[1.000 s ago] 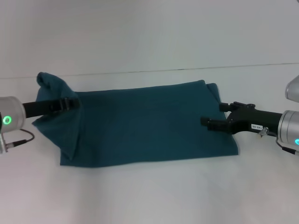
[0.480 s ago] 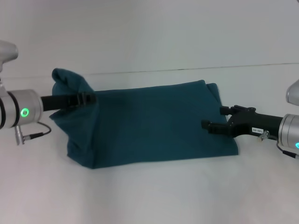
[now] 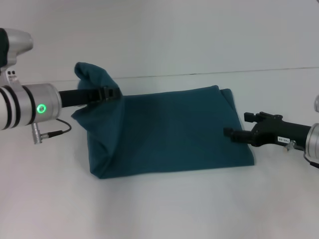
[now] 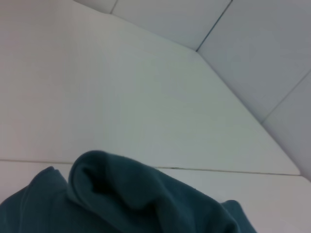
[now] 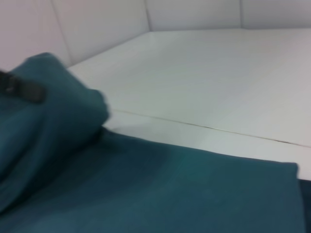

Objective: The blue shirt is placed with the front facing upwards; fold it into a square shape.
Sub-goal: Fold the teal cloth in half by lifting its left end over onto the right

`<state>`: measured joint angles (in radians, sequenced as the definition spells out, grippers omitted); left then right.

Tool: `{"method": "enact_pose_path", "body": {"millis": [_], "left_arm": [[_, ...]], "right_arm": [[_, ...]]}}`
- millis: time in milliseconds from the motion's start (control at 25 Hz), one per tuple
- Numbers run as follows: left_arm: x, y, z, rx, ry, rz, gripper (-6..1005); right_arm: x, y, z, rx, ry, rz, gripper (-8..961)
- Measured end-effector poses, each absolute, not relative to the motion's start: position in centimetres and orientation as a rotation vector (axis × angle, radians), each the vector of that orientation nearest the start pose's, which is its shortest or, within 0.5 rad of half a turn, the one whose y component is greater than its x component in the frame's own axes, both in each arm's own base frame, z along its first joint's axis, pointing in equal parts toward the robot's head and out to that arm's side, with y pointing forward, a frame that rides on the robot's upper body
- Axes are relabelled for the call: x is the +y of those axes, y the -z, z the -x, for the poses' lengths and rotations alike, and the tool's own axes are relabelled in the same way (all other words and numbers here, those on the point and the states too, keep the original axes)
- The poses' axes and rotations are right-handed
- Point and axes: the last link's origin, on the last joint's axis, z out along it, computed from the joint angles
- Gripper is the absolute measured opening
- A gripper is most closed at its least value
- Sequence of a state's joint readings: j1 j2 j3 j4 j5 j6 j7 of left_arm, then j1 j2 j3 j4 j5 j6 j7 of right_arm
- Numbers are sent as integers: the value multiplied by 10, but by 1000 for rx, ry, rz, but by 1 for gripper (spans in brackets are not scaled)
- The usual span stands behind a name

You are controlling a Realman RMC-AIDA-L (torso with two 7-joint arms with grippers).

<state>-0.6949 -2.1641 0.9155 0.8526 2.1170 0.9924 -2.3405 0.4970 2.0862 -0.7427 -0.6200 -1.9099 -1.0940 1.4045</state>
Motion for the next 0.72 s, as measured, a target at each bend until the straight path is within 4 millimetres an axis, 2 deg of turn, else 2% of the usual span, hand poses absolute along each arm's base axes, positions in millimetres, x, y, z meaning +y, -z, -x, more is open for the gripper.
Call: {"method": "enact_pose_path", "body": {"millis": [320,480,520,720], "left_arm": [[429,25,186,-1382,632,2223,91],[431,33,178,-1391,628,2245,90],[432,36,176,-1390,625,2252,90],[433,50,164,-1381,608,2285,92]], "right_arm": [[340,-6,-302,590,-498,2491,914],[321,-11,-300,484,-507,2589,914],[308,-16,-300,441,-516,2635,914],[286,-27,-306,411,-519,2680,914]]}}
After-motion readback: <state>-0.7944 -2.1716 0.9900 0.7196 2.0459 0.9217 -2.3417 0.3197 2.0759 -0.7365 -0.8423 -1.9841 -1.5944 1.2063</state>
